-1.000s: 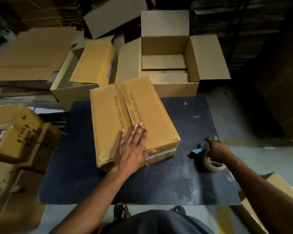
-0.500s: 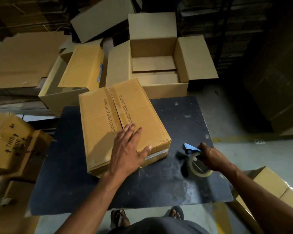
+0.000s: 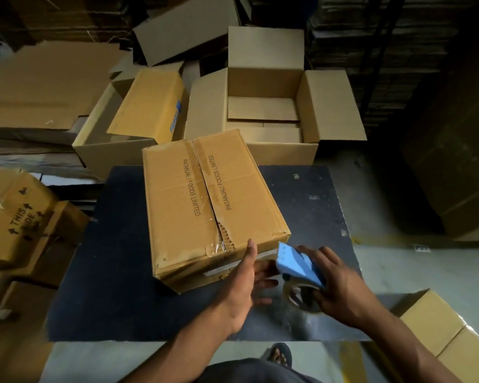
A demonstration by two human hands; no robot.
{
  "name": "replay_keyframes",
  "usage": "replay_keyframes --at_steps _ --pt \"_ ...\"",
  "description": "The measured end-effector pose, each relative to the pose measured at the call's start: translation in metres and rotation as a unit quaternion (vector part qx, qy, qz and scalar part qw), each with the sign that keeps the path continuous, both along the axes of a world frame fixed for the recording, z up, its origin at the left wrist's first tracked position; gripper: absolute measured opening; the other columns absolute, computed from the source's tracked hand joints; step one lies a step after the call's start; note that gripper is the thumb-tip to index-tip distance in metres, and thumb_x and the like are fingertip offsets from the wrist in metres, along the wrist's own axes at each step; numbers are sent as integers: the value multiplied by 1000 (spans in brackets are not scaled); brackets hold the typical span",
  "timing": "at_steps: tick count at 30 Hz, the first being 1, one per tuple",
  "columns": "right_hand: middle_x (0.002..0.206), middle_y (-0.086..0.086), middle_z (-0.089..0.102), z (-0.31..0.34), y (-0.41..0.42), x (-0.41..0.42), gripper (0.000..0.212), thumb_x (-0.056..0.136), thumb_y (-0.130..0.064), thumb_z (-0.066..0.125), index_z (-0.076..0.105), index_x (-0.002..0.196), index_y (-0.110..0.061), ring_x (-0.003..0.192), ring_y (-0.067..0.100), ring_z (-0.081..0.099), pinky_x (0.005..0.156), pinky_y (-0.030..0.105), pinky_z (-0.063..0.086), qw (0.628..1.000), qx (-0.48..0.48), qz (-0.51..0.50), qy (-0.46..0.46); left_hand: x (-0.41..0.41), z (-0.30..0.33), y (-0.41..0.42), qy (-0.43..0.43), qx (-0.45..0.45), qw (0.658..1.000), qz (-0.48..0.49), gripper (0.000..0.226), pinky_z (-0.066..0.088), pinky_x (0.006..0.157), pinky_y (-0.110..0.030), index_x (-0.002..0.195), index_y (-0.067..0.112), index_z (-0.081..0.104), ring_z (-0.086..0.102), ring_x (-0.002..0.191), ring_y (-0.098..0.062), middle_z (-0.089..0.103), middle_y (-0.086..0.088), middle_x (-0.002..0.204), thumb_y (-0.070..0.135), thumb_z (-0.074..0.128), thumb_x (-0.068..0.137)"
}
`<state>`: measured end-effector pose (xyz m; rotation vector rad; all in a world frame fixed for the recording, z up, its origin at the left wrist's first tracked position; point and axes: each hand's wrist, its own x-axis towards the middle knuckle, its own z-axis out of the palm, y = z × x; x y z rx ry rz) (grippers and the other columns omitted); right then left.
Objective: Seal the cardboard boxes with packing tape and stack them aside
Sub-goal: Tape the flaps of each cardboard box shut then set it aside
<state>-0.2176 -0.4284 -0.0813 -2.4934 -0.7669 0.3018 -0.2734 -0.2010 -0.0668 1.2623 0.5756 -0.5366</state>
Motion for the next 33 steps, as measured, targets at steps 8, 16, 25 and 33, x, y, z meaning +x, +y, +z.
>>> replay_keyframes --at_steps 8,16,25,33 --pt "124 -6 48 52 65 9 96 77 -29 77 25 157 -41 82 22 60 63 31 51 984 -92 116 -99 -34 37 37 5 -72 981 179 54 49 87 -45 124 20 72 71 104 -31 77 -9 114 59 65 86" --pt "126 -3 41 96 168 22 97 83 -35 75 15 158 -46 89 24 59 71 35 49 950 -90 278 -106 -47 51 93 12 6 923 385 18 50 63 -35 103 10 73 69 77 -21 77 -10 88 15 55 104" --pt "132 -5 35 115 160 68 77 99 -52 58 4 154 -65 100 10 49 83 20 30 901 -242 342 -109 -85 5 158 41 125 871 473 16 49 61 -30 96 8 74 64 67 -15 76 -3 76 20 64 102" --pt "129 -1 40 103 185 64 68 102 -52 52 14 158 -56 107 17 54 100 35 45 892 -256 353 -116 -79 -20 171 29 168 850 499 29 43 44 -23 94 4 74 60 54 -11 78 -8 79 27 87 82"
